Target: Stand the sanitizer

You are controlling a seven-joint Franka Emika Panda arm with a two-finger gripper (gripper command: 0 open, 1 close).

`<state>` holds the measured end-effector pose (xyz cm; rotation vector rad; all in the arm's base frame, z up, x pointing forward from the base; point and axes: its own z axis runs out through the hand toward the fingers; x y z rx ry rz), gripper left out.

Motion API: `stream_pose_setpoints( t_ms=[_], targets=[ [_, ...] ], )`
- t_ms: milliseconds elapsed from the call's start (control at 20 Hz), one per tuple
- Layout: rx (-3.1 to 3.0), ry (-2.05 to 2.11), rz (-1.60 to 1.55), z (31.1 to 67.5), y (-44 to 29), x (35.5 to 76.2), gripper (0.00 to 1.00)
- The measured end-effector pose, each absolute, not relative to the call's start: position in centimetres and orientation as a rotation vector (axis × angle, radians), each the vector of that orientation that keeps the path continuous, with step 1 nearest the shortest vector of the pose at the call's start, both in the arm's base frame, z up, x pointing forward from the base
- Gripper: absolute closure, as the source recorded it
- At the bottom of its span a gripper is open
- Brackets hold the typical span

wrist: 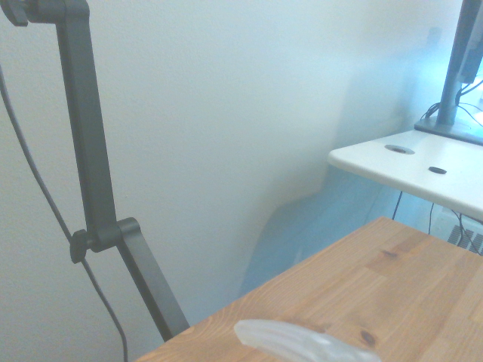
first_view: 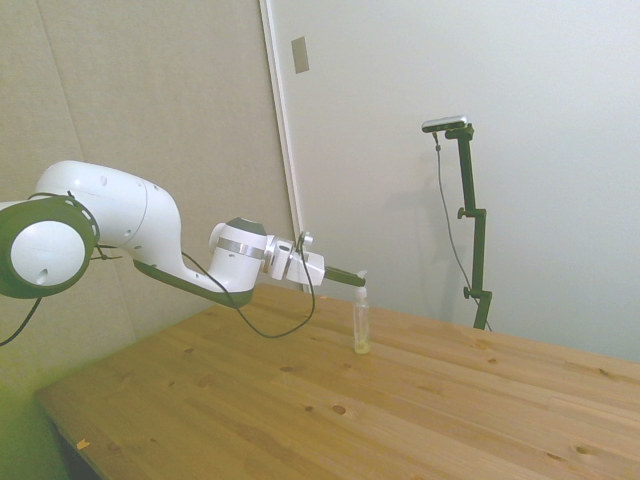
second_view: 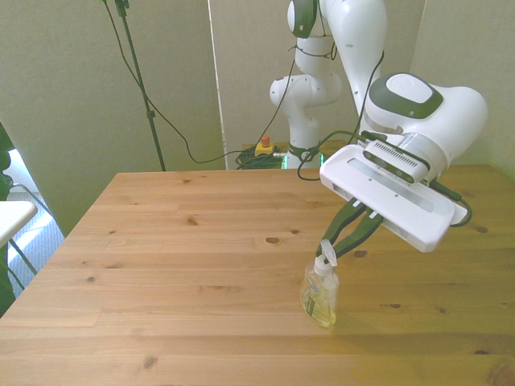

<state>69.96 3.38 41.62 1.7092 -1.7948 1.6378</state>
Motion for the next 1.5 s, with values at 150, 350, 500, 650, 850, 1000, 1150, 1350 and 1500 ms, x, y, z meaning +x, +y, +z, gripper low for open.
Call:
stream_pose_setpoints(
  t_ms=[150,350,500,650,850,1000,1150,1350,1500],
  targets=[
    [1.714,-1.790,1.640,41.6,3.6,69.6,0.00],
    [1.719,-1.790,1.642,41.8,3.7,69.3,0.00],
    [1.721,-1.784,1.640,41.6,3.7,69.2,0.00],
    [1.724,-1.782,1.636,41.5,3.8,69.0,0.00],
    [1.728,-1.781,1.633,41.5,3.9,68.7,0.00],
    [1.731,-1.781,1.626,41.4,3.8,68.4,0.00],
    [1.735,-1.785,1.625,41.5,3.7,68.4,0.00],
    [1.808,-1.797,1.592,42.2,4.6,68.3,0.00],
    [1.905,-1.811,1.506,43.1,4.4,68.0,0.00]
  ],
)
